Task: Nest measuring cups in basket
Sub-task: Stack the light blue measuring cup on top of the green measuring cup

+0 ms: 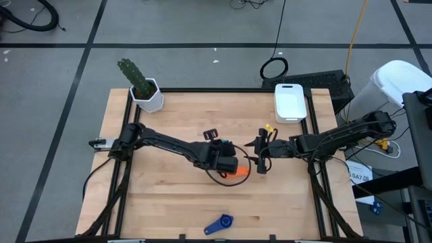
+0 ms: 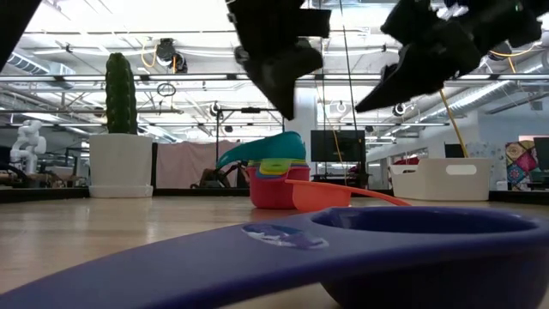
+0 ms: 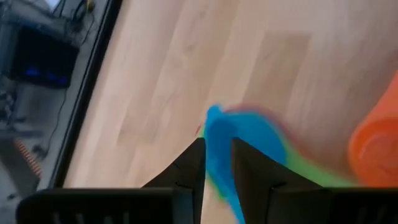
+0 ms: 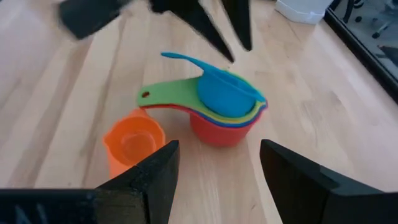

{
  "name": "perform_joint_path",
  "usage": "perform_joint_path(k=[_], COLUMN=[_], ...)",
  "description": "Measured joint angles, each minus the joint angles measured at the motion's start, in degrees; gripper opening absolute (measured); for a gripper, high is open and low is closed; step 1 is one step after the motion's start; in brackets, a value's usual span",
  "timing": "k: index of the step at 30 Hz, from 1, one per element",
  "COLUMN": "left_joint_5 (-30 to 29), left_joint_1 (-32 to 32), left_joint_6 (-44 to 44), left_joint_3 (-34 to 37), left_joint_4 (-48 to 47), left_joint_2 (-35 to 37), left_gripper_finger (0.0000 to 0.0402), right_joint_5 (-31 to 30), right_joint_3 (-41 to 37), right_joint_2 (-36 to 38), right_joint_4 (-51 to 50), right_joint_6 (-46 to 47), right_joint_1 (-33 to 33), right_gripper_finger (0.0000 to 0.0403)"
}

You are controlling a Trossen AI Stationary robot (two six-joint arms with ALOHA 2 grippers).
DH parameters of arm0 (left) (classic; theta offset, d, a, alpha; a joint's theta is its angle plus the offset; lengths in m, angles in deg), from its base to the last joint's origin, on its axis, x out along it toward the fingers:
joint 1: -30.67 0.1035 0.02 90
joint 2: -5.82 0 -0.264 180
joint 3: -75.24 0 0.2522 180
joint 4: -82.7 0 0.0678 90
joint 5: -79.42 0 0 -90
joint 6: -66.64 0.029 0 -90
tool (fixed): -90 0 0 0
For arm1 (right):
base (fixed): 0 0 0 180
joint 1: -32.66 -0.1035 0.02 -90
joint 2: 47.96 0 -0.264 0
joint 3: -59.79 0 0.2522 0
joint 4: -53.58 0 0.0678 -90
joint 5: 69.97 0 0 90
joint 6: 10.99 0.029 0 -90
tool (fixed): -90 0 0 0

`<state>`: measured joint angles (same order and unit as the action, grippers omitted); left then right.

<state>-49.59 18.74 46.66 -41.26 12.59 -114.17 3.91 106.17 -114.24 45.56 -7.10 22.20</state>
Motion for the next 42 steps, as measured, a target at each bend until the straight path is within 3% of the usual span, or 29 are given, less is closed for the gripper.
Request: perform_joint_path(k=[6, 12, 20, 35, 39, 42], left_joint_5=[2.24, -8.01, -9.46, -1.84, 7.95, 7.42], left_joint_1=[0.05, 0.03, -0.21, 1.35, 0.51, 0.08], left_joint_6=[4.48, 1.87, 2.54, 4.43, 7.78, 7.35], left_joint_3=[0.05, 0.09, 0.04, 6.07, 5.89, 5.9], left_joint_4=[3.01, -3.76, -3.62, 5.87, 9.39, 8.1], left_joint_2=[-1.37, -0.61, 1.23, -0.63, -0.6, -0.61], left_gripper_finger=[0.0078, 0.0078, 0.0078, 0.0078, 0.0078, 0.0075], right_joint_5=[4.38, 4.34, 4.23, 4.36, 4.29, 4.27], right_joint_3=[-4.55, -4.66, -4.66, -4.66, -4.66, -4.66], right_joint_2=[-0.04, -0.02, -0.02, 0.02, 0.02, 0.02], right_joint_4=[4.47, 5.16, 7.65, 8.96, 9.05, 9.3], right_joint_6=[2.81, 0.55, -1.43, -1.57, -2.47, -2.8], right_joint_1=[0.72, -0.21, 0.11, -0.13, 0.23, 0.37], right_gripper_finger=[0.0215, 0.0215, 0.0215, 0.0215, 0.0215, 0.0215])
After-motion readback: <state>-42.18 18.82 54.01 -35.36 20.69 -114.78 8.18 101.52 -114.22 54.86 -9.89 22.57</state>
